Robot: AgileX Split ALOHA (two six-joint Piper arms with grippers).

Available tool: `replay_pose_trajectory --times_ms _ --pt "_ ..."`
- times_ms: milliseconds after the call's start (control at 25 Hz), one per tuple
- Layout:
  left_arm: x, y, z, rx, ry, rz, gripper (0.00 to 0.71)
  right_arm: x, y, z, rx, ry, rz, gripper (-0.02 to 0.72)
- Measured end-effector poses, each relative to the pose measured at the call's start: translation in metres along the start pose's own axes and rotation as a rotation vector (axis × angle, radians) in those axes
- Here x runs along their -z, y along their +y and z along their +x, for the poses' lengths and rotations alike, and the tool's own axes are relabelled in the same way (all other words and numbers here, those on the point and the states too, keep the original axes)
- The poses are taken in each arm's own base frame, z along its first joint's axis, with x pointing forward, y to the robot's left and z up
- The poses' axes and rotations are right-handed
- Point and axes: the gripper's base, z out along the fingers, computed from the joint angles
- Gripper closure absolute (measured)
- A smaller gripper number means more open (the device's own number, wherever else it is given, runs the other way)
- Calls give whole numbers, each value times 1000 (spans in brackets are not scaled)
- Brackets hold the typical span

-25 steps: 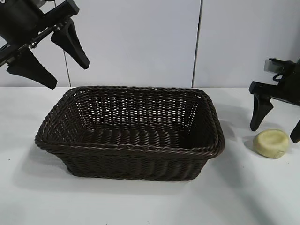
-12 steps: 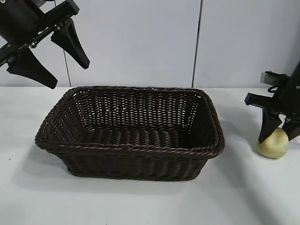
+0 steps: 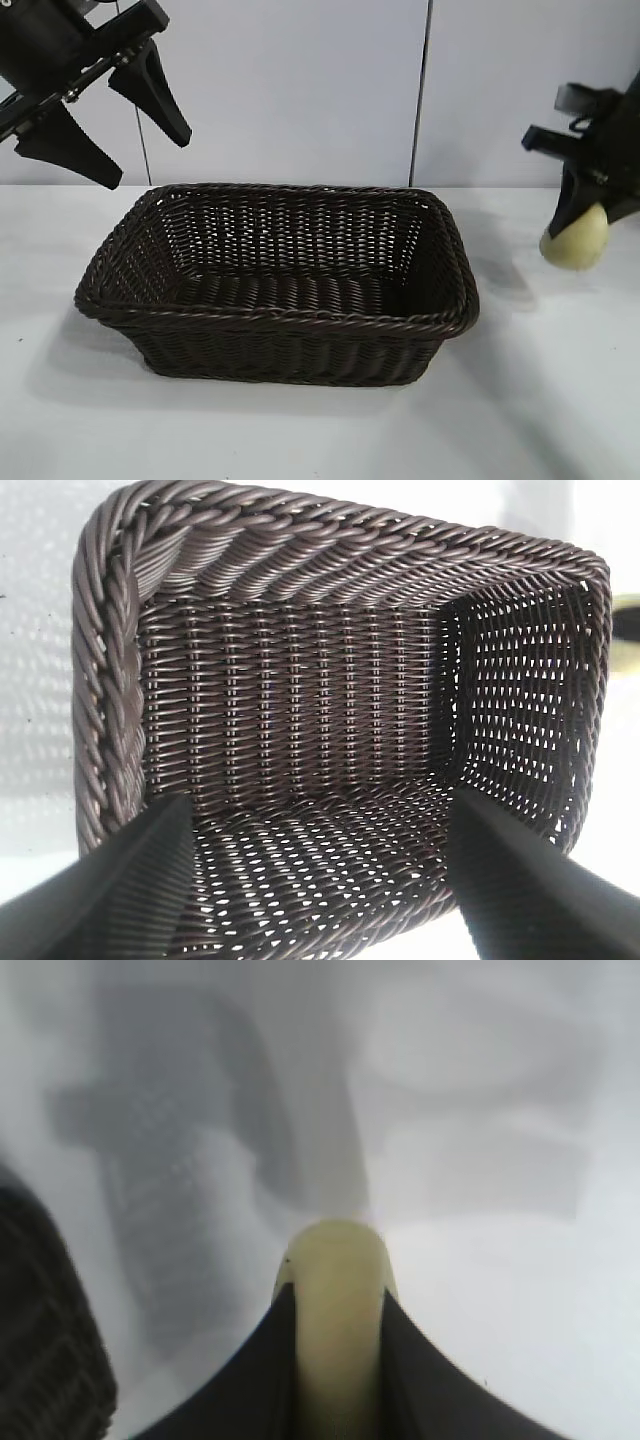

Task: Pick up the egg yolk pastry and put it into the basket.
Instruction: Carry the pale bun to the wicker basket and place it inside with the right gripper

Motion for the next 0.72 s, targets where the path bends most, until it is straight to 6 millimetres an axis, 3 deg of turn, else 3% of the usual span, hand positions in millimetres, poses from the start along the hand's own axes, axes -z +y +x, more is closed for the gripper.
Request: replay_pose_trajectory --times_ms 320,480,720 --pt "0 0 0 0 4 1 193 12 8 -3 6 -27 -25 585" --pt "0 0 0 0 5 1 193 16 27 1 52 -31 -37 585" --pt "0 0 1 0 6 1 193 6 76 10 166 6 -72 585"
